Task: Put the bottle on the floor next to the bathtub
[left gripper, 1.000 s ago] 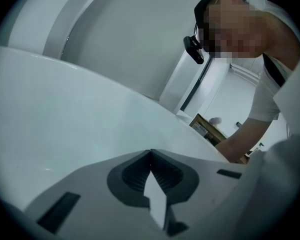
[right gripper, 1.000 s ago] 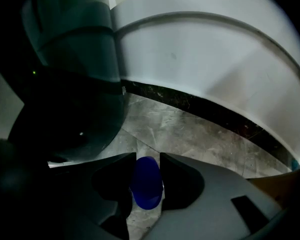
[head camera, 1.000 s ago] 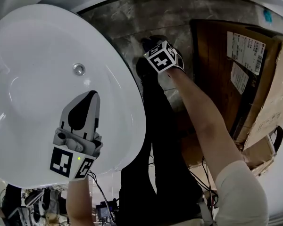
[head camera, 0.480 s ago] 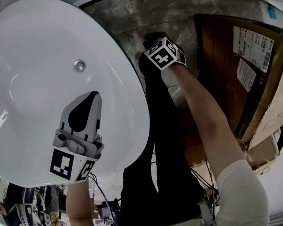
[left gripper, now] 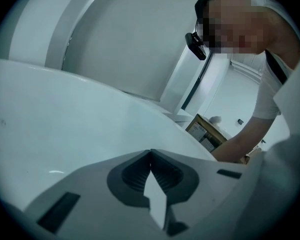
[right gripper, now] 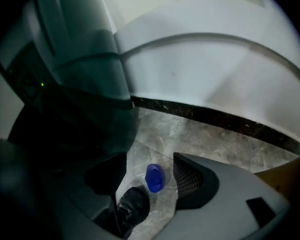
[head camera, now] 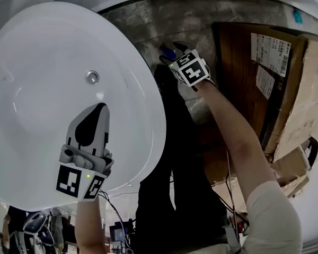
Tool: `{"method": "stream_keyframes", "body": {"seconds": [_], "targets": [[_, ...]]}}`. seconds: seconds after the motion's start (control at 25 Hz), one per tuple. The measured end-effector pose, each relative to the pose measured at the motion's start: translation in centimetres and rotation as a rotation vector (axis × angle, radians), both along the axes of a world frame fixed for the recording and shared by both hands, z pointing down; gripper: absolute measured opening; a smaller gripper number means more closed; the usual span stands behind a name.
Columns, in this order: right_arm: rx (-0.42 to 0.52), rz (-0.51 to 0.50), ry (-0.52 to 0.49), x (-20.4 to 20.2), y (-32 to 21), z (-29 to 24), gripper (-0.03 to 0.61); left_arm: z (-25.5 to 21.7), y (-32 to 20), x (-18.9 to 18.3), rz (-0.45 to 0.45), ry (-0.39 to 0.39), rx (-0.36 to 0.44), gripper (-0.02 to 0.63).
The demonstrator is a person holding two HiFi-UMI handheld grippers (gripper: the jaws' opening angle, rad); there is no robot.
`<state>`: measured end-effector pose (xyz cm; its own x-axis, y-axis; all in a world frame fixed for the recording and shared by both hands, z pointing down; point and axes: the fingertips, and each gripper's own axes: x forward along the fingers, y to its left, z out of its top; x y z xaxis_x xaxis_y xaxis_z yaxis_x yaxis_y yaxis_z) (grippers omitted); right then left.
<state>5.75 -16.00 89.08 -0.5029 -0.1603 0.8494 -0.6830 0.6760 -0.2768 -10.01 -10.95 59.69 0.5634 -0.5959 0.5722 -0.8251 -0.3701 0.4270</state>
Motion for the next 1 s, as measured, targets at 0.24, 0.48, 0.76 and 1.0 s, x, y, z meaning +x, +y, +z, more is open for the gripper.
{"method": "stream_keyframes", "body": {"seconds": [0.24, 0.48, 0.76, 1.0], "targets": [[0.015, 0.017, -0.055, 1.4, 0.2, -8.4, 0.274, -4.5, -1.1, -1.0, -0.011, -0.006, 0.037, 0.058], [0.054, -0.067, -0.027, 2.5, 1.8, -17.3, 0.273, -9.5, -2.0, -0.9, -0.016, 0.006, 0.082, 0.057], [-0.034, 0.099, -0.162, 1.7, 3.8, -28.0, 0.278, -14.6, -0.3, 0.5, 0.031, -0.012, 0.059, 0.057], [-0.065, 0.186, -0.264, 0.7, 4.5, -36.9, 0.278, -20.0, 0.9, 1.3, 0.036, 0.011, 0.055, 0.058]]}}
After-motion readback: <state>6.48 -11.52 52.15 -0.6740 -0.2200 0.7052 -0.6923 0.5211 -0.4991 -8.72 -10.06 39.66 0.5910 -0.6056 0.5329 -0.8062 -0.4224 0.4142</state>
